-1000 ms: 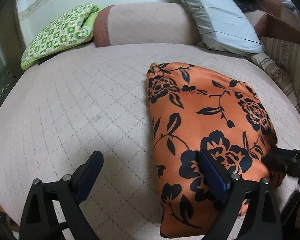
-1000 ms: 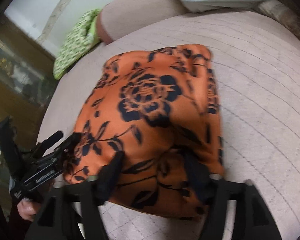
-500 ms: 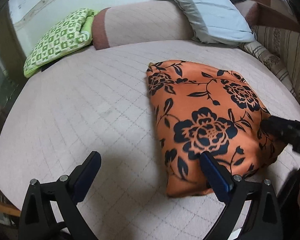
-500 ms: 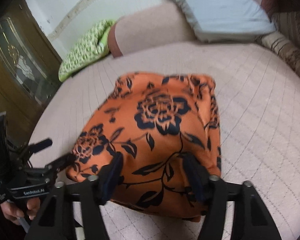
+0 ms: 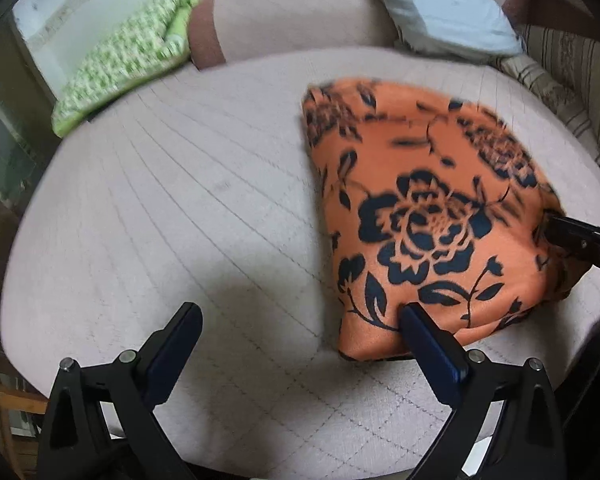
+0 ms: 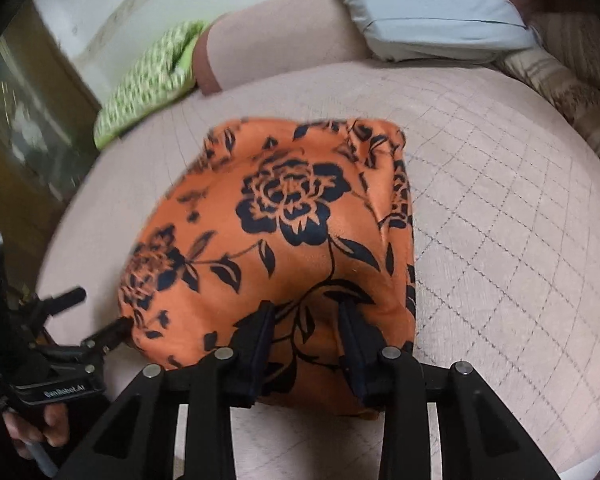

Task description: Fold small clothes

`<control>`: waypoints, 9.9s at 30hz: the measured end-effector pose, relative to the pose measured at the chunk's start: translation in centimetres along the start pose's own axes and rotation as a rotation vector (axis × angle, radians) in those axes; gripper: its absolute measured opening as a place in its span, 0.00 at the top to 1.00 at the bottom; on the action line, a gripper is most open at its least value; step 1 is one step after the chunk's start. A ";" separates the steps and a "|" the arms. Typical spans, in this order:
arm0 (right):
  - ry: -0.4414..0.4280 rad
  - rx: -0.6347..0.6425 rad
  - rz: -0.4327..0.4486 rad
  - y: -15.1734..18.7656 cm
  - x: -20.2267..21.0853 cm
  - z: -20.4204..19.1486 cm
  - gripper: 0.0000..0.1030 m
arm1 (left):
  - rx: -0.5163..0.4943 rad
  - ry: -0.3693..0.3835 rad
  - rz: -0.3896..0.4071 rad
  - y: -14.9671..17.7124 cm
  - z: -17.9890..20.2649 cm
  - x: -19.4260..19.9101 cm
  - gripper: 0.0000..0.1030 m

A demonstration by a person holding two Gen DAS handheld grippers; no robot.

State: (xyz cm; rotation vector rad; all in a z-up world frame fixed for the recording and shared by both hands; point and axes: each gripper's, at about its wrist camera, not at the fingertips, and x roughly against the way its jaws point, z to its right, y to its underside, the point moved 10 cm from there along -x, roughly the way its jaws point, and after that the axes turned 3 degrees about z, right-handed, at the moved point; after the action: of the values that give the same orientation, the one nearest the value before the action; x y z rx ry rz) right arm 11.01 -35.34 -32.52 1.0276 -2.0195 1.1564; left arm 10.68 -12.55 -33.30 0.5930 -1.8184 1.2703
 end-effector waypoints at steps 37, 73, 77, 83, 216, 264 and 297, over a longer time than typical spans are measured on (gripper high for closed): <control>-0.052 -0.112 0.188 -1.5 5.1 1.7 0.35 | -0.005 -0.035 0.221 -4.3 -0.6 9.5 0.03; -0.121 -0.338 0.093 -1.3 2.2 5.1 0.35 | 0.164 0.122 0.035 -3.6 -1.0 0.8 0.03; -0.147 -0.392 0.087 -1.4 1.9 5.8 0.35 | 0.160 0.128 0.034 -4.2 -1.0 -0.1 0.03; -0.176 -0.439 0.074 -1.3 1.6 6.3 0.35 | 0.164 0.183 0.001 -3.4 0.1 -1.9 0.13; -0.296 0.182 0.040 -0.5 -5.4 -15.9 0.61 | 0.205 0.075 0.143 -4.7 -6.8 0.7 0.60; -0.255 0.059 0.187 -5.7 -1.6 -11.0 0.72 | 0.033 -0.063 0.122 -9.5 -8.4 0.8 0.31; -0.301 0.161 0.073 -4.7 -5.2 -14.7 0.74 | 0.018 -0.132 0.045 -7.7 -7.5 -1.5 0.30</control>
State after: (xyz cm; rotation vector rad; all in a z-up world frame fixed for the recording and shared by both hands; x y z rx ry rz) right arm 19.37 -22.16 -27.93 1.2827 -2.2388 1.2830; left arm 19.96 -8.69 -29.29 0.6627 -1.9404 1.3057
